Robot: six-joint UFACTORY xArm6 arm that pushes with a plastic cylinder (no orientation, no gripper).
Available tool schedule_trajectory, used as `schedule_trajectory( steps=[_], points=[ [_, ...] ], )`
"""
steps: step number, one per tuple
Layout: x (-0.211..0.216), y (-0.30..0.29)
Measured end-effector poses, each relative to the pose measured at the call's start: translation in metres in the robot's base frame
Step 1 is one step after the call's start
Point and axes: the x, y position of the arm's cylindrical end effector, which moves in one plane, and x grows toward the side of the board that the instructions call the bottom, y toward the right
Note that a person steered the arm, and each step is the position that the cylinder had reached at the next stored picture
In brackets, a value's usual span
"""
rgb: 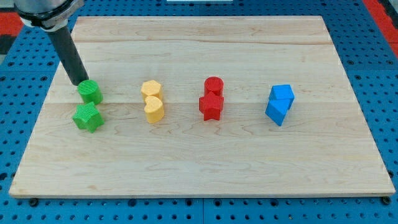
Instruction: Push the green circle a bit down
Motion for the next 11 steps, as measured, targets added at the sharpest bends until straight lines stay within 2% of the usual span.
schedule_trajectory(
  steps=[2, 4, 5, 11],
  points=[
    [0.018, 0.001],
    [-0.014, 0.023],
    [-0.009, 0.05],
    [0.011, 0.031]
  ],
)
